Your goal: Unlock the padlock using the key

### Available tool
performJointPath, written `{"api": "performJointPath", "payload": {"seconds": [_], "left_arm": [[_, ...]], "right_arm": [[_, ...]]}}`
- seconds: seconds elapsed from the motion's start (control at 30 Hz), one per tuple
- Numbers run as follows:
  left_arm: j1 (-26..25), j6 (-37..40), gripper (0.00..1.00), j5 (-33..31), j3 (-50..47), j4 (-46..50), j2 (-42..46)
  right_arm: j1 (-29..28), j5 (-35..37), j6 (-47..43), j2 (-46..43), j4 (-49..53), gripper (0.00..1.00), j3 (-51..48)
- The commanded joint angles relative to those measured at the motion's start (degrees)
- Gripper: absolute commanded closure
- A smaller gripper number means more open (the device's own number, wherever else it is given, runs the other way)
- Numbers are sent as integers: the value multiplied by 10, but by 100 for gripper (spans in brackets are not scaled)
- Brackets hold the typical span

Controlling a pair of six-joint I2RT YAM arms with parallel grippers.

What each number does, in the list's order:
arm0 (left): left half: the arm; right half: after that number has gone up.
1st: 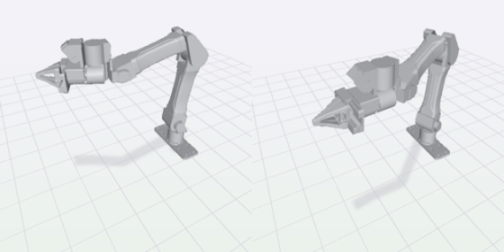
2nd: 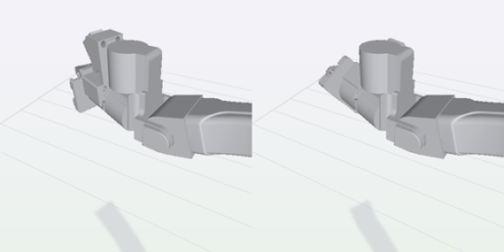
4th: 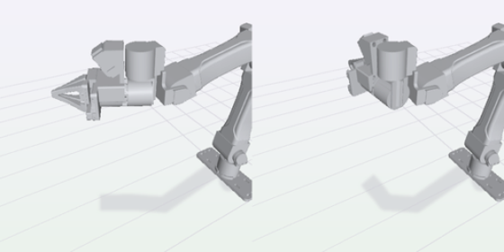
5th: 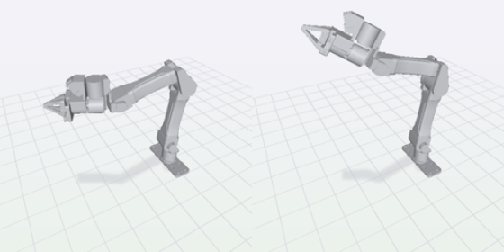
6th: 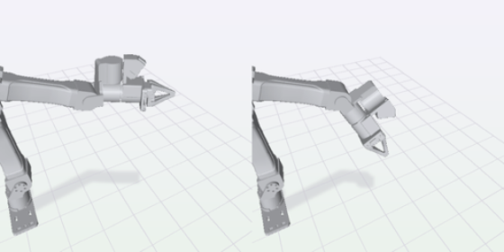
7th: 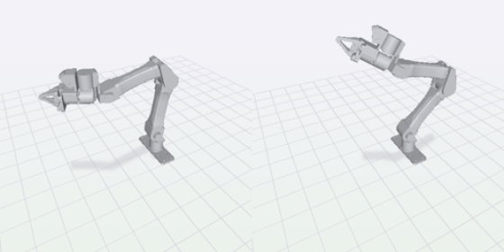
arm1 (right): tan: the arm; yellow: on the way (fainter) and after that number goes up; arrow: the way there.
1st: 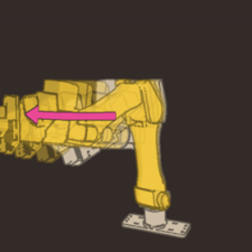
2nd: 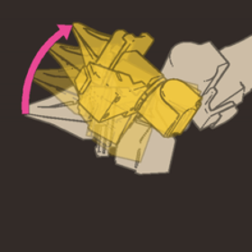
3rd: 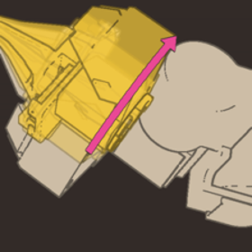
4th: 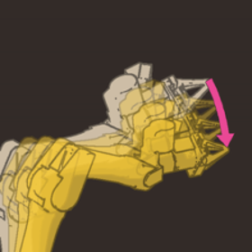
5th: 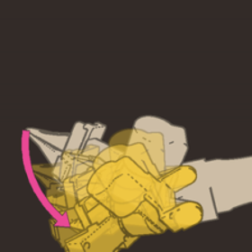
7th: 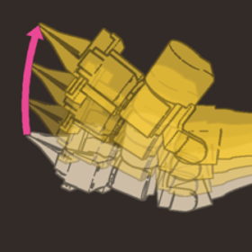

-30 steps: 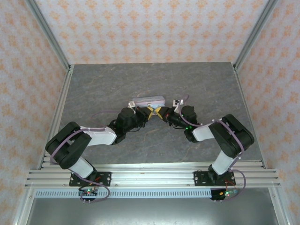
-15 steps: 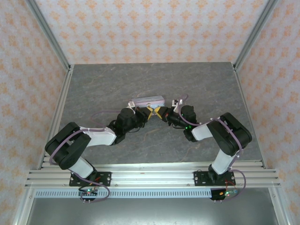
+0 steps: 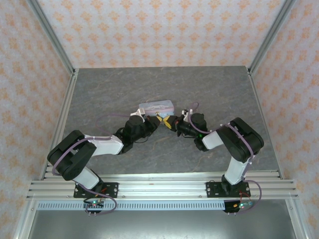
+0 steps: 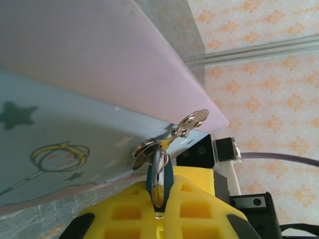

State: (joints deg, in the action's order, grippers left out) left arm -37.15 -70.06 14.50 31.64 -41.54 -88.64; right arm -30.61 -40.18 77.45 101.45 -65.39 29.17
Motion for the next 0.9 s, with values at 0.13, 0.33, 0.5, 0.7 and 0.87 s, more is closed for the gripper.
{"api": "performJointPath", "payload": {"seconds": [0.13,0.33,0.5,0.7,0.87], "left_arm": [[-28,71,100,61,-2,26,16],[-27,21,100,48,-3,25,0],[-27,-1,100,38,3,36,-2],[-26,0,100,33,12,58,-4],[-23,-2,100,34,16,62,-11]], "right_arm": [[2,30,13,-3,-11,100,31],[6,42,-14,-21,23,58,12],[16,40,-27,-42,41,36,-11],[26,24,-72,-90,102,28,-44],[30,23,-147,-175,236,28,-58]]}}
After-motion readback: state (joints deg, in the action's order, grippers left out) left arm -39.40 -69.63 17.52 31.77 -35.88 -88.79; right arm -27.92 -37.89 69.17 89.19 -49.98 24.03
